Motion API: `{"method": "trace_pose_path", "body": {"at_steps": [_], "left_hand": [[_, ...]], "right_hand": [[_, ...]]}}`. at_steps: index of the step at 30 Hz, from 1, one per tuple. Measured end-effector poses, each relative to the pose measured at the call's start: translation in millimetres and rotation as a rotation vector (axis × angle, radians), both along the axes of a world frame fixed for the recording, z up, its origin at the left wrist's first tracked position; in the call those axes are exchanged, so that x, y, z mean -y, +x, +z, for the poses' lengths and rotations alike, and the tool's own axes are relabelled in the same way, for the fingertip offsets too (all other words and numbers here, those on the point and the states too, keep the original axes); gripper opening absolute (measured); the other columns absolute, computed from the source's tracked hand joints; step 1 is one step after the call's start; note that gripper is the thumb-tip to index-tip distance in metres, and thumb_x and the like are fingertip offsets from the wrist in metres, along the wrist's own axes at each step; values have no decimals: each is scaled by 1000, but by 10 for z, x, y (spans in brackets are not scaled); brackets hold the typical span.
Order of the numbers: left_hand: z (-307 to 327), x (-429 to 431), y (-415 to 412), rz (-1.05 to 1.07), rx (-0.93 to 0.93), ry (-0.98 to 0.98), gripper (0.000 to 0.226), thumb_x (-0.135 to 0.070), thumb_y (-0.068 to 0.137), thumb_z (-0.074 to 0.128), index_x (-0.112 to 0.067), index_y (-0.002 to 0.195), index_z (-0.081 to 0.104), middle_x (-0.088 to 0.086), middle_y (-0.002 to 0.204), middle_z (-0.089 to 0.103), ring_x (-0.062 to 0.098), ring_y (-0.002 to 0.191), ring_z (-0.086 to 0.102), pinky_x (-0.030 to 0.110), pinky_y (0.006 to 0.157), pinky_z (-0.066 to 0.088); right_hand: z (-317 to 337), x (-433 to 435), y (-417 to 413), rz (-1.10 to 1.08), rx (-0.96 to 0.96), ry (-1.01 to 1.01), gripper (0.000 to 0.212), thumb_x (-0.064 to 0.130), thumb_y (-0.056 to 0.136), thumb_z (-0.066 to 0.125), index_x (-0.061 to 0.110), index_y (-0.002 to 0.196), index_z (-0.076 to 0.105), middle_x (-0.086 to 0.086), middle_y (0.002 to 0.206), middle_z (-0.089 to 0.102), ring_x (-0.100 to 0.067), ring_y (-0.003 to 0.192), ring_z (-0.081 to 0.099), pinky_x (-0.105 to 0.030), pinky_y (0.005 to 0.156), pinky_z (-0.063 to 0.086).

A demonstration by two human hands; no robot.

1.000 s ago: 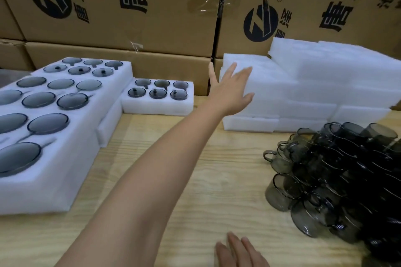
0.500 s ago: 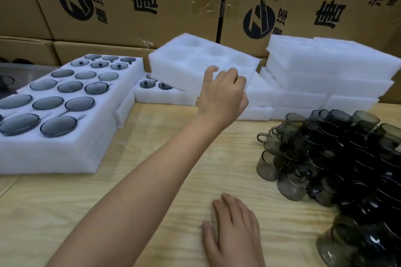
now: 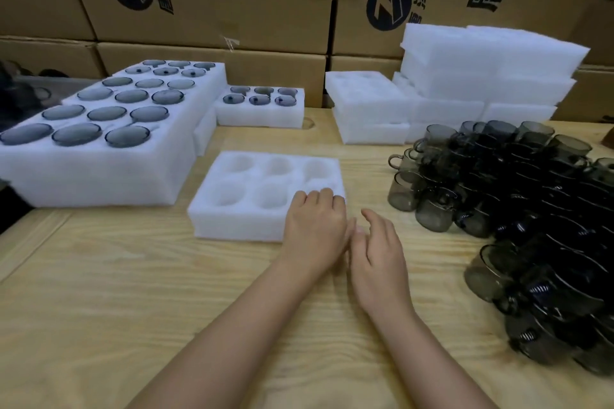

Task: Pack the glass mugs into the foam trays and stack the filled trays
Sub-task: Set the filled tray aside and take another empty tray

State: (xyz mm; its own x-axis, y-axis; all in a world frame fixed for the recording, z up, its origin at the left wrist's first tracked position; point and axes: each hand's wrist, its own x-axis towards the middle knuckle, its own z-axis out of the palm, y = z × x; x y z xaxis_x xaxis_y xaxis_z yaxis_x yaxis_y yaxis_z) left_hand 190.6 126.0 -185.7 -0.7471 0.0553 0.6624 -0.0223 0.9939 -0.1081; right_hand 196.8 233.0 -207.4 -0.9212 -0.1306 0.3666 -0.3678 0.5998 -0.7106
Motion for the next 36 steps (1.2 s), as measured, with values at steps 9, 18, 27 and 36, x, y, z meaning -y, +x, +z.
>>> {"method": "trace_pose_path", "body": {"at_steps": [9, 18, 27, 36], "left_hand": [[46, 1141, 247, 34, -375, 817, 45, -32, 94, 41, -3, 124, 59, 15, 128, 57, 29, 120, 51, 33, 106, 32], [-140, 1415, 251, -93, -233, 1840, 43, -38, 102, 30, -13, 124, 57, -2, 87, 71, 5, 76, 64, 16, 65, 47], [-167, 1368, 266, -43, -73, 1534, 27, -27, 94, 58, -13, 75, 71, 1, 65, 69, 11, 62, 63, 34, 63, 48], [-226, 1277, 329, -183, 75, 1619, 32, -30, 75, 75, -1, 65, 65, 14, 71, 59, 23, 67, 54, 37, 67, 42]], "right_hand": [[-79, 10, -66, 232, 67, -13, 54, 38, 99, 31, 19, 149, 22, 14, 147, 28, -5, 137, 24, -13, 106, 13], [36, -62, -63, 167, 139, -381, 17, 33, 97, 44, 26, 105, 58, 23, 94, 63, 10, 87, 56, -4, 71, 38], [323, -375, -73, 14, 308, -52, 25, 20, 76, 55, 13, 58, 38, 2, 54, 33, -17, 55, 30, -32, 52, 22], [566, -545, 193, -48, 279, 435, 26, 35, 83, 48, 17, 67, 42, 2, 65, 51, -22, 65, 50, -32, 55, 34]]}}
